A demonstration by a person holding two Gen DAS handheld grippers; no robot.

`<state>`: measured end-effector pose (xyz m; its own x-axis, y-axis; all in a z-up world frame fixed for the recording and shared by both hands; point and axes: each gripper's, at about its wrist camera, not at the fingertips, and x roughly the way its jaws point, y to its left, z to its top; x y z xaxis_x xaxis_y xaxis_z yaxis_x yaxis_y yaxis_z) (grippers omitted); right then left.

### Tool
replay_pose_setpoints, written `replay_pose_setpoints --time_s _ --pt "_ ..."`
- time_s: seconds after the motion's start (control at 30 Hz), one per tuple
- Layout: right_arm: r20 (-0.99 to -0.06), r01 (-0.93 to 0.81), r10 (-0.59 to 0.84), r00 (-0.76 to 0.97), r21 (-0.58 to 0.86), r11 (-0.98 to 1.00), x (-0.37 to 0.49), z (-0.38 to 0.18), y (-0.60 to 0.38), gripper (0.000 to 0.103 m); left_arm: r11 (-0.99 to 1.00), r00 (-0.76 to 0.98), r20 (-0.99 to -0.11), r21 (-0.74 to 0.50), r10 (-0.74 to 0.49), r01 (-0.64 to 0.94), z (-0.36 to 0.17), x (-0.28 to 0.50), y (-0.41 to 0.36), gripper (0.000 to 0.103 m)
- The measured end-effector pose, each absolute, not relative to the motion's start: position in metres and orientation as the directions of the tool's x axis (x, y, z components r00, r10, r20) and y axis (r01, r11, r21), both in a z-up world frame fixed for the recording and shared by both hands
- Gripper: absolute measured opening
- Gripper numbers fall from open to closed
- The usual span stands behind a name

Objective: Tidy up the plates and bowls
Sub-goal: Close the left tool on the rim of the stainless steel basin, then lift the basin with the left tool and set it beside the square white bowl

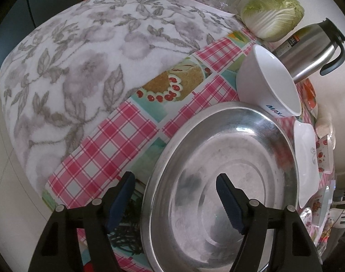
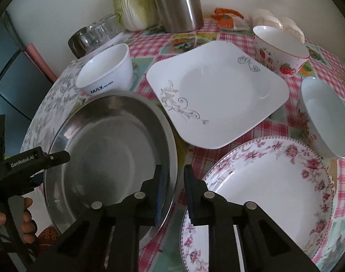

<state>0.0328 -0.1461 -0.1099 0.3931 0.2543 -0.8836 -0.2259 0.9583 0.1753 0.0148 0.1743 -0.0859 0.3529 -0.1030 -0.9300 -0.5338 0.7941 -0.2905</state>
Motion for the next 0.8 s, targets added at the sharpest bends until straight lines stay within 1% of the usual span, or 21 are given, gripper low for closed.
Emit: replay_pose_setpoints --time_s 0.03,0.07,0.1,0.13,0.2,0.27,0.3,0.43,0.63,0.8 --pt "-0.886 -0.226 0.256 0.387 0.178 0.958 0.034 -0.112 -0.146 0.016 0.792 0.356 -0.929 -0.295 -0.105 -0.535 -0.086 0.014 0.175 0.076" --pt "-0.887 -0.228 0.259 0.382 0.181 0.957 0.033 -0.113 -0.147 0.014 0.789 0.357 -0.928 -0.295 -0.103 -0.539 -0.085 0.013 0.175 0.075" --pt "-0.886 -0.232 0.264 0.380 0.185 0.955 0.033 -0.113 -0.146 0.012 0.787 0.357 -0.929 -0.292 -0.098 -0.544 -0.084 0.012 0.176 0.068" --pt "-0.887 -0.237 0.269 0.377 0.188 0.953 0.032 -0.113 -0.146 0.012 0.783 0.365 -0.925 -0.300 -0.101 -0.545 -0.084 0.011 0.177 0.049" --pt "-0.885 -0.249 0.267 0.380 0.180 0.951 0.031 -0.112 -0.144 0.011 0.773 0.376 -0.920 -0.317 -0.111 -0.549 -0.083 0.008 0.180 0.046" --pt "-0.878 -0.261 0.271 0.394 0.176 0.949 0.028 -0.107 -0.142 0.011 0.759 0.386 -0.915 -0.332 -0.116 -0.559 -0.083 0.005 0.185 0.040" --pt "-0.874 -0.264 0.277 0.400 0.179 0.948 0.028 -0.105 -0.142 0.011 0.752 0.392 -0.912 -0.341 -0.119 -0.565 -0.082 0.002 0.187 0.036" --pt "-0.863 -0.278 0.295 0.411 0.189 0.942 0.025 -0.096 -0.141 0.012 0.748 0.415 -0.903 -0.350 -0.110 -0.563 -0.077 -0.005 0.193 0.035" --pt "-0.836 -0.324 0.327 0.442 0.191 0.926 0.018 -0.076 -0.137 0.013 0.772 0.467 -0.882 -0.335 -0.056 -0.540 -0.050 -0.013 0.188 0.035" --pt "-0.823 -0.328 0.340 0.456 0.200 0.923 0.016 -0.068 -0.144 0.014 0.803 0.486 -0.873 -0.311 -0.031 -0.508 -0.028 -0.014 0.174 0.035"
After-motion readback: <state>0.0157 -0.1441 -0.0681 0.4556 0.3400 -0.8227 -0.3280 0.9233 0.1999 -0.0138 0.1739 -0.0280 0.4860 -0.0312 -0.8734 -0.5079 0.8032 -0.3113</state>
